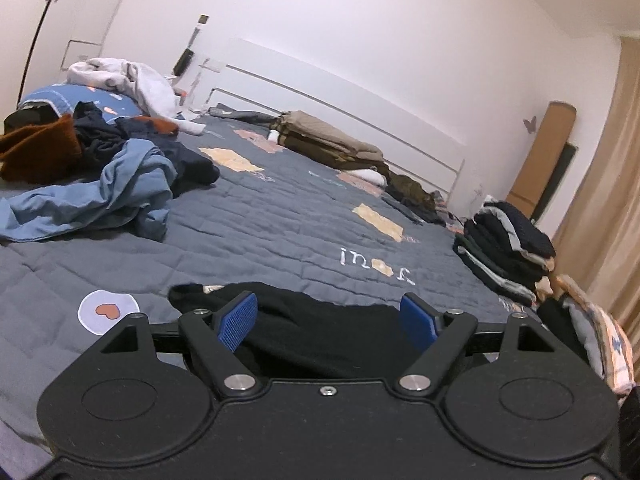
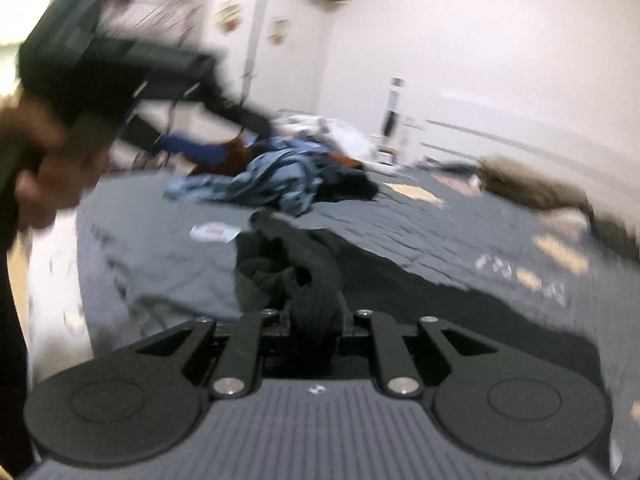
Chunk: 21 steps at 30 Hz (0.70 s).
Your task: Fold clothes
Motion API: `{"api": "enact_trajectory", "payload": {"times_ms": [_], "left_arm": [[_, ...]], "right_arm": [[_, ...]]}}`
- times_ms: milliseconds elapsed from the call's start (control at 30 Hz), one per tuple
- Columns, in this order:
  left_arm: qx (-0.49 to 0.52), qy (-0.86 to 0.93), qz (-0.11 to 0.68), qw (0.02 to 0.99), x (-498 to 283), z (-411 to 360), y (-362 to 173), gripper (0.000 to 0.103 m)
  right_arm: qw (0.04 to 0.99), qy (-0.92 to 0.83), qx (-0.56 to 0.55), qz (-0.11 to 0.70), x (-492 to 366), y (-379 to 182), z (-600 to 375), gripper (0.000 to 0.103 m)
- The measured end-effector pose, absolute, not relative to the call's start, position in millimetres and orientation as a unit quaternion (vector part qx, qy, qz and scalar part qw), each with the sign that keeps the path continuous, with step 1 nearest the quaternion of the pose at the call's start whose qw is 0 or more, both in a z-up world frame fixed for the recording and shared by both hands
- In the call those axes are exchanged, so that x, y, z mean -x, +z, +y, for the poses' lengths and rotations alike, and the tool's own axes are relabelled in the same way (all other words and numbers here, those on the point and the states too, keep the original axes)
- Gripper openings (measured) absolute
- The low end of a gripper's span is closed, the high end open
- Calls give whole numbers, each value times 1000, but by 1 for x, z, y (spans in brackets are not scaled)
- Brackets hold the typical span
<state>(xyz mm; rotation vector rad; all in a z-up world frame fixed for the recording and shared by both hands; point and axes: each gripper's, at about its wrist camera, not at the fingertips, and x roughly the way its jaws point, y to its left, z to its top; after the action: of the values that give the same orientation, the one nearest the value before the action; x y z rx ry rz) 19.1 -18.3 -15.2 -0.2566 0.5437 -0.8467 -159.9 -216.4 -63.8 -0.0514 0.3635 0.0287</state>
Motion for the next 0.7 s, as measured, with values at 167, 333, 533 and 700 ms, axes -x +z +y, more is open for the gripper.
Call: {"api": "enact_trajectory", "payload": {"times_ms": [167,333,533,700], "left_arm": [[150,-382,303,860,-30,-21,-25,80],[297,-359,420,778,-56,-10,-70,83],[369,-325,472,732,-81,-4,-115,83],[387,-322,480,719,-94,-12,-129,83]], "right_arm": [[982,-7,-81,172,172,-58,-245,14],[981,-16,-74,180,179,-65,-246,14],[980,-13,-72,184,175,-64,-244,14],[981,-11,-66,184,168,-63,-240,14]]}}
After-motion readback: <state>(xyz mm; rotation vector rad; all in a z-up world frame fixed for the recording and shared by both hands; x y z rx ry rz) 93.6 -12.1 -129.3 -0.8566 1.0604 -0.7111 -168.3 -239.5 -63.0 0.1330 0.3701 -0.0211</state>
